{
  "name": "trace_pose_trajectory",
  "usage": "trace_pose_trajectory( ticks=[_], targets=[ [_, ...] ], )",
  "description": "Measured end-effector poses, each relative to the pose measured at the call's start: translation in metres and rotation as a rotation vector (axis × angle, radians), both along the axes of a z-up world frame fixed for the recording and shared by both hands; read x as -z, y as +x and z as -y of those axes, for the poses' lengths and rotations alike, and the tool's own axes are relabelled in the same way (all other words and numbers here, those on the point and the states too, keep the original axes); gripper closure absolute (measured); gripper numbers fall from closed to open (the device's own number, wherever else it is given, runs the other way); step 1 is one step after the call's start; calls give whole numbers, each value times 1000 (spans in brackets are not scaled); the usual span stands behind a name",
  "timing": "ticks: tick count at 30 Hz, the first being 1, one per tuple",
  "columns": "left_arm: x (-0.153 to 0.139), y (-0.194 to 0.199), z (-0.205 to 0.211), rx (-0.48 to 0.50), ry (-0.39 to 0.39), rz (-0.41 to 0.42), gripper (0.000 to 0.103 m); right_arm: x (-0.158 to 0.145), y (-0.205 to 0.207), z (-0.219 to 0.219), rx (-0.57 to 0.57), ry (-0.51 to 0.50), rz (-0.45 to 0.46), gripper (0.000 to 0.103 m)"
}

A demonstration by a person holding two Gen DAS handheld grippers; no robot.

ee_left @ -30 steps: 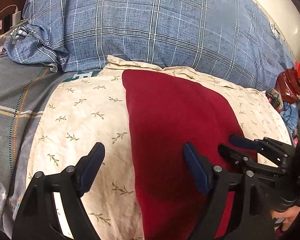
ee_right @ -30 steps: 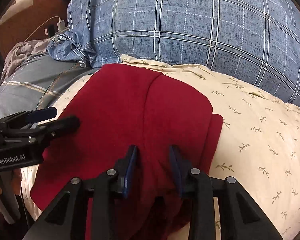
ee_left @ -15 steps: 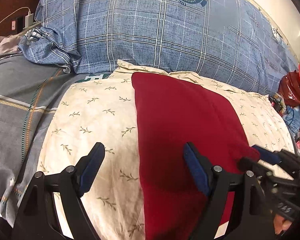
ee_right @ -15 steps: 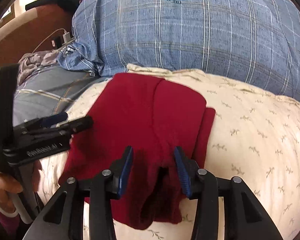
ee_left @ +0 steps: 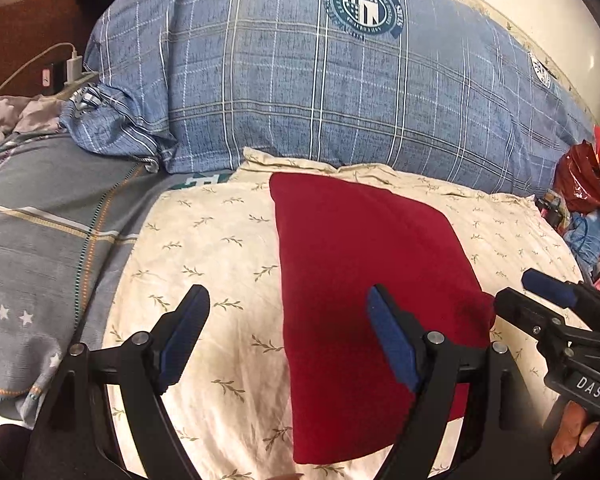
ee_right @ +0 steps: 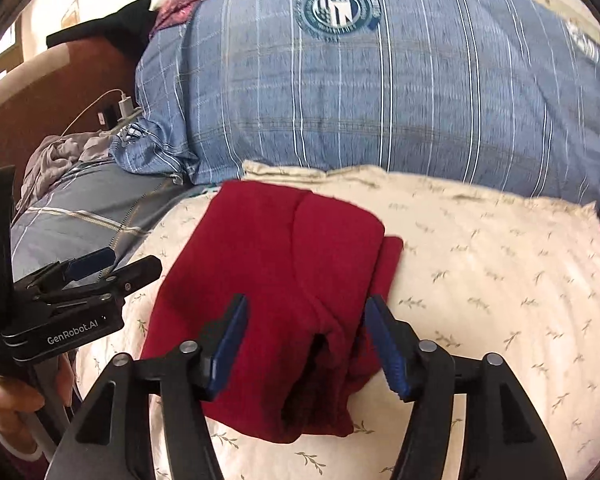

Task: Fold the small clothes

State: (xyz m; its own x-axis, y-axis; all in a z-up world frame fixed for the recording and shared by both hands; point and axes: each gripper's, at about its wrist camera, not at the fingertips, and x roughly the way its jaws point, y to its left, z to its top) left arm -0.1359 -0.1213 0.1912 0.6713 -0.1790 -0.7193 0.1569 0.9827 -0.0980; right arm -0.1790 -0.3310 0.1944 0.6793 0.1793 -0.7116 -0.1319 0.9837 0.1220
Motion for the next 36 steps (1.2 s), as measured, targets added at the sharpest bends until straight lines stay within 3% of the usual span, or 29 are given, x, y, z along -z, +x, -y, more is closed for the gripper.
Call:
trace_pose_trajectory(
  ticks=[5,12,36],
  targets=[
    [-7,-7,-3,-6,39,38,22,-6,-4,-7,5,-11,39,30],
    [-11,-10,-5,-15,34,53,22,-6,-2,-5,24,10,46,25],
    [-6,-9,-3,-19,25,51,22,4,3,-10,28,16,11,24]
  ],
)
